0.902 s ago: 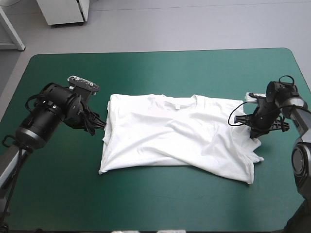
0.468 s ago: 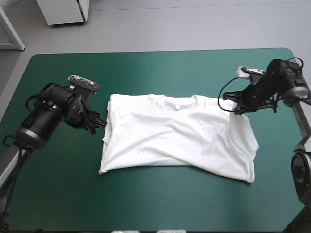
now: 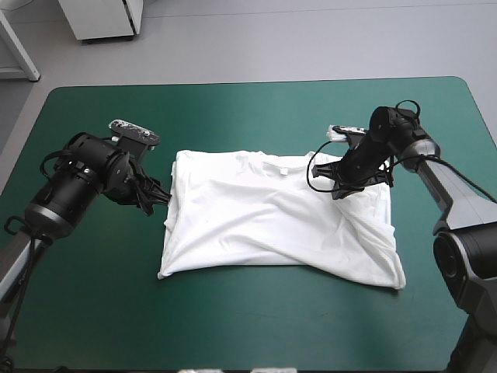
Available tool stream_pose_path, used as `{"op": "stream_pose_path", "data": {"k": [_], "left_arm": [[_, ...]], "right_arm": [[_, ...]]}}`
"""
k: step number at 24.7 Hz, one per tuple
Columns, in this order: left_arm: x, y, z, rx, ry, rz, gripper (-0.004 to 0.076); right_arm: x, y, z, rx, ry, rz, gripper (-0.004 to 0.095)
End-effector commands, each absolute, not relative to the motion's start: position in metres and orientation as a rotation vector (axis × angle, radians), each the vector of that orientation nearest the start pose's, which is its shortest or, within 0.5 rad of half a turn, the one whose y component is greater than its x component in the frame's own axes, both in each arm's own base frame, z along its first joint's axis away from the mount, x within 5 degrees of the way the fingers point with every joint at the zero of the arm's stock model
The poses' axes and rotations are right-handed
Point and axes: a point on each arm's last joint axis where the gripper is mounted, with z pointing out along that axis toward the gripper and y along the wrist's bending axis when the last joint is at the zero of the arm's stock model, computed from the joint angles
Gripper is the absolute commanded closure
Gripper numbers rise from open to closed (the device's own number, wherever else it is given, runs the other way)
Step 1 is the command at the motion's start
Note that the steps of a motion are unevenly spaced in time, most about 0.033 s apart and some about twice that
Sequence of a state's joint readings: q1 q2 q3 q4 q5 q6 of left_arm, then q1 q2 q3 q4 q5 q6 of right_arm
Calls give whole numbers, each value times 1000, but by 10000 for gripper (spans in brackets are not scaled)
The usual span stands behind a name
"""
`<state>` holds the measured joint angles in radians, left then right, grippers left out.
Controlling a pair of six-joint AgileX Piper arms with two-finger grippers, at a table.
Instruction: Fold the cloth
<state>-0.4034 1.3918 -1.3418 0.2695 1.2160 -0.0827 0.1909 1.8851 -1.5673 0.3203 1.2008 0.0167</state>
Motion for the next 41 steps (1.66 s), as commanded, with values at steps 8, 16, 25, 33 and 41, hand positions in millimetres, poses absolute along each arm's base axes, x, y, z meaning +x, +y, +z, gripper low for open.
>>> {"op": "stream_pose_path", "data": {"k": [8, 16, 25, 33, 41], "left_arm": [[255, -85, 378, 459, 2558, 197, 249], [257, -87, 379, 419, 2535, 166, 249], [242, -92, 372, 333, 2707, 26, 249], [199, -104, 335, 257, 2797, -147, 249], [208, -113, 281, 247, 2827, -48, 249]], "right_arm": [[375, 102, 272, -247, 2938, 505, 527], [357, 95, 310, -312, 2849, 446, 412], [287, 63, 397, -172, 2636, 198, 412], [214, 49, 353, -72, 2774, 199, 412], [191, 48, 350, -63, 2765, 251, 412]]}}
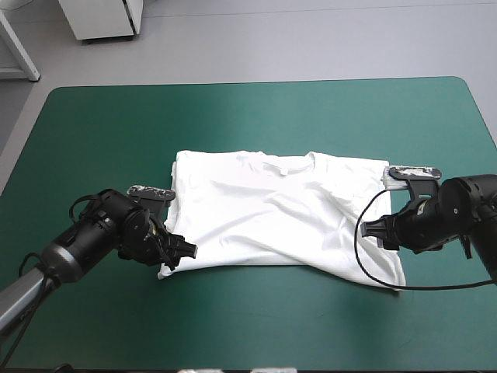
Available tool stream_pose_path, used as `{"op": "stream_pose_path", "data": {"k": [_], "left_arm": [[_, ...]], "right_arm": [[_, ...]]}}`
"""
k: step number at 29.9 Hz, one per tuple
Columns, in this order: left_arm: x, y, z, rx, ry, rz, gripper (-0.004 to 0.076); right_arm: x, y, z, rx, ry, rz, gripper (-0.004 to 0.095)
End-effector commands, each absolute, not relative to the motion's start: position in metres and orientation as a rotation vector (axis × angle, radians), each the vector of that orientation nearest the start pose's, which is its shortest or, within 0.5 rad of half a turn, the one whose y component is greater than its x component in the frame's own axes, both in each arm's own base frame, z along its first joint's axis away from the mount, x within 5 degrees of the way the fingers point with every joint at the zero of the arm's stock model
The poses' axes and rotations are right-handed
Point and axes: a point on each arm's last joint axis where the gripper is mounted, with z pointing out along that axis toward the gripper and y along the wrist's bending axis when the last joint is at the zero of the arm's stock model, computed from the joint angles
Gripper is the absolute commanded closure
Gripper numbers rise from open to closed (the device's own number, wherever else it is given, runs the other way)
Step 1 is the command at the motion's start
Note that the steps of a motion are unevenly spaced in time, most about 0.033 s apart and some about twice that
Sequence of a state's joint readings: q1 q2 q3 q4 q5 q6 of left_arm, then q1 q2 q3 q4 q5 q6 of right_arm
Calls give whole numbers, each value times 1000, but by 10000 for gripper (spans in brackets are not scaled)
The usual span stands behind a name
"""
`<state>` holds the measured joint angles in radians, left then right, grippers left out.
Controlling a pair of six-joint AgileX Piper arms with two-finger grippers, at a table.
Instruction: Fold the cloth
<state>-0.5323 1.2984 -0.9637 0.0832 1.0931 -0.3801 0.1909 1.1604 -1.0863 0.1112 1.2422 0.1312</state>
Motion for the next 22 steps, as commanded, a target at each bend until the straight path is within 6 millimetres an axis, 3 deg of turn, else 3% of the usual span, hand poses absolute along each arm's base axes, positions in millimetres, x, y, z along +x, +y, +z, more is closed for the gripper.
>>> {"op": "stream_pose_path", "data": {"k": [1, 6, 12, 22], "left_arm": [[211, -114, 277, 253, 2829, -35, 249], [227, -111, 256, 222, 2887, 7, 249], [237, -104, 246, 205, 2927, -44, 249], [228, -105, 203, 221, 3048, -49, 258]], "right_arm": [[190, 47, 351, -63, 2759, 252, 412], [189, 47, 352, -64, 2754, 253, 412], [189, 47, 352, -64, 2754, 253, 412], [188, 47, 353, -64, 2752, 253, 412]]}}
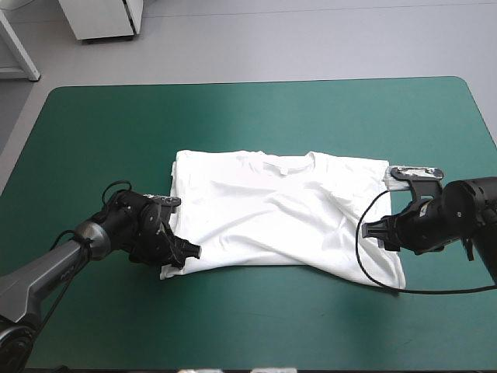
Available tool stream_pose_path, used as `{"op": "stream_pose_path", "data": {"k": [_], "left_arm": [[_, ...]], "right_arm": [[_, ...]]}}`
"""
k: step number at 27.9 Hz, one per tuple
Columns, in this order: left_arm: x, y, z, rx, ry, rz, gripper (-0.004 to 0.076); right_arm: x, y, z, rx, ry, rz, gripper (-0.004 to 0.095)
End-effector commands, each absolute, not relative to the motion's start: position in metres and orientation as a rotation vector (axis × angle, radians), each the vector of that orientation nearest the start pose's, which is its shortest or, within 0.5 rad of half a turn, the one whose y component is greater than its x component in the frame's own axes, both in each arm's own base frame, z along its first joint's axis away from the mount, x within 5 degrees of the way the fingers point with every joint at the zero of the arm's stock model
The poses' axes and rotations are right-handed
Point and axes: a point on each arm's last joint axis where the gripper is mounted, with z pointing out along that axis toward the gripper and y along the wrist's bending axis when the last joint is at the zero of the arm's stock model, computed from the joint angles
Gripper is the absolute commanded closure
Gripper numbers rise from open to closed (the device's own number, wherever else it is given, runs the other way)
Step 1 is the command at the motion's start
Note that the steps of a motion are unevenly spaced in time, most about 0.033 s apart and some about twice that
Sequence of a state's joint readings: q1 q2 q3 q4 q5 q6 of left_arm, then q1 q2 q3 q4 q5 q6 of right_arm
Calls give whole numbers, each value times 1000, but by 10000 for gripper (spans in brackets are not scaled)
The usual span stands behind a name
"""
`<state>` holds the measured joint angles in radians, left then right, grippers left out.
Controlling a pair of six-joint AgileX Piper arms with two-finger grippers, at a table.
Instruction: Fold the cloth
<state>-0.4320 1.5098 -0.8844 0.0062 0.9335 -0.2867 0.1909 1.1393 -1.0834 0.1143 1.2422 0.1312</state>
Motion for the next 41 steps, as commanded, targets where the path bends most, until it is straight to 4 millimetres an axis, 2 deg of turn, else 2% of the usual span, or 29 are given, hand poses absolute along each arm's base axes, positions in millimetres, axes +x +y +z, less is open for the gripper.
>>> {"op": "stream_pose_path", "data": {"k": [1, 3, 4, 6, 7, 12, 15, 20, 30, 36, 38, 39, 40, 41], "left_arm": [[227, -104, 200, 208, 3053, -47, 277], [225, -103, 197, 208, 3058, -44, 347], [224, -103, 196, 208, 3056, -46, 416], [223, -103, 195, 208, 3056, -45, 599], [223, -103, 194, 208, 3054, -46, 717], [224, -103, 194, 208, 3052, -48, 733], [224, -103, 194, 207, 3044, -53, 733], [224, -103, 194, 213, 3041, -53, 733], [224, -103, 194, 225, 3040, -53, 733], [224, -103, 194, 243, 3042, -50, 733], [225, -103, 194, 242, 3035, -54, 733], [226, -104, 195, 237, 3029, -65, 733], [226, -104, 195, 237, 3029, -64, 733], [226, -105, 195, 233, 3028, -71, 733]], "right_arm": [[188, 47, 353, -64, 2752, 253, 412], [188, 47, 353, -64, 2752, 253, 412], [188, 47, 353, -63, 2752, 256, 412], [188, 47, 353, -61, 2752, 257, 412], [188, 47, 353, -57, 2752, 258, 412], [188, 45, 342, -13, 2793, 225, 412], [184, 44, 316, -6, 2861, 204, 412], [185, 44, 279, 44, 2882, 214, 412], [211, 46, 235, 66, 2988, 131, 412], [211, 40, 228, 76, 2989, 28, 412], [208, 40, 217, 89, 3012, 44, 412], [204, 42, 203, 117, 3053, 79, 413], [202, 43, 198, 133, 3069, 93, 418], [199, 43, 188, 149, 3091, 101, 479]]}}
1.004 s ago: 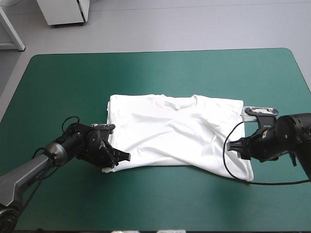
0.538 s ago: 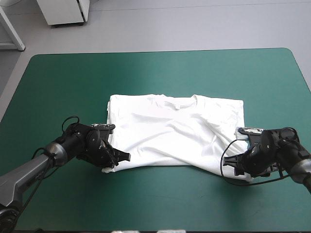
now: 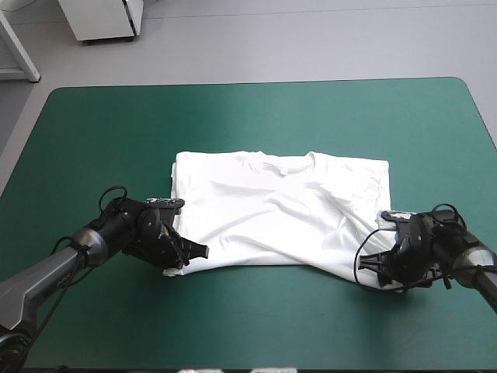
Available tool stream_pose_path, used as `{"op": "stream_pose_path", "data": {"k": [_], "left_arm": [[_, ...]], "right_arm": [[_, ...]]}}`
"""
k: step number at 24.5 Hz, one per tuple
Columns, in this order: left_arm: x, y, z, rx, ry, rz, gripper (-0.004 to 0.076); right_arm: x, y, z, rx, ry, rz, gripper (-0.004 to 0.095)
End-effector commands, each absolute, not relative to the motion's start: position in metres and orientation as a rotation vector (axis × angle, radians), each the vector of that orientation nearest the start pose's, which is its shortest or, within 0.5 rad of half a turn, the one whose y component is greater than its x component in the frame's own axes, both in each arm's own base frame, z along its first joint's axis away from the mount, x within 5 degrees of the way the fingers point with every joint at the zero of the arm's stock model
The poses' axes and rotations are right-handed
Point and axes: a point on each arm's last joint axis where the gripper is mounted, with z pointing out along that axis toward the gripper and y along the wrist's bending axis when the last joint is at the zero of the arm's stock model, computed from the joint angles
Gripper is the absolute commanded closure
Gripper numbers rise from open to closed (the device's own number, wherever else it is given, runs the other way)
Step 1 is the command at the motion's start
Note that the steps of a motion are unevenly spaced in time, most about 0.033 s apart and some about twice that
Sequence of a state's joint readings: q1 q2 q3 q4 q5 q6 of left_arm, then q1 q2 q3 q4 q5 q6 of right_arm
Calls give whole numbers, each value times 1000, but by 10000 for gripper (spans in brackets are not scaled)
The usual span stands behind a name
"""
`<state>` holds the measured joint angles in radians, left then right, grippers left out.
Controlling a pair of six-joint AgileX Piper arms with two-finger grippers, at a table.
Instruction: Fold the cloth
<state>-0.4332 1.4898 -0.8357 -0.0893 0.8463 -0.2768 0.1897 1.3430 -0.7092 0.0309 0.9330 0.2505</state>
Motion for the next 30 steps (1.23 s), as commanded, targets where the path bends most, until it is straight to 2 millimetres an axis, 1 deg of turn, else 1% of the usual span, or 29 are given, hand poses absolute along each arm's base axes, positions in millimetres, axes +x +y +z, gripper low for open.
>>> {"op": "stream_pose_path", "data": {"k": [1, 2, 3, 4, 6, 8, 10, 11, 12, 13, 15, 19, 22, 25, 27, 30], "left_arm": [[226, -105, 195, 233, 3028, -71, 733], [225, -104, 195, 233, 3035, -67, 733], [225, -104, 195, 231, 3038, -68, 733], [225, -105, 195, 227, 3040, -74, 733], [224, -106, 195, 238, 3042, -90, 733], [225, -106, 197, 239, 3041, -91, 733], [227, -107, 208, 258, 3038, -90, 733], [230, -108, 223, 267, 3006, -102, 733], [232, -108, 234, 273, 2982, -102, 733], [237, -109, 254, 281, 2928, -102, 733], [242, -109, 274, 294, 2873, -84, 733], [257, -110, 313, 305, 2754, -46, 733], [264, -110, 335, 305, 2668, -37, 733], [273, -111, 347, 306, 2592, -26, 733], [280, -114, 350, 306, 2560, -34, 733], [294, -119, 354, 313, 2522, -17, 733]], "right_arm": [[198, 43, 185, 153, 3098, 101, 529], [195, 43, 182, 158, 3110, 107, 722], [194, 43, 181, 149, 3115, 108, 839], [193, 43, 181, 135, 3119, 107, 909], [194, 43, 182, 142, 3123, 106, 926], [197, 44, 189, 143, 3115, 109, 925], [203, 45, 209, 131, 3065, 123, 925], [205, 46, 222, 116, 3029, 136, 925], [207, 46, 236, 100, 2995, 147, 925], [210, 47, 253, 80, 2952, 157, 925], [214, 47, 272, 71, 2898, 172, 925], [221, 49, 299, 63, 2814, 194, 925], [228, 50, 319, 58, 2733, 211, 925], [237, 51, 337, 55, 2620, 229, 925], [243, 51, 348, 54, 2535, 227, 925], [255, 48, 355, 71, 2486, 189, 925]]}}
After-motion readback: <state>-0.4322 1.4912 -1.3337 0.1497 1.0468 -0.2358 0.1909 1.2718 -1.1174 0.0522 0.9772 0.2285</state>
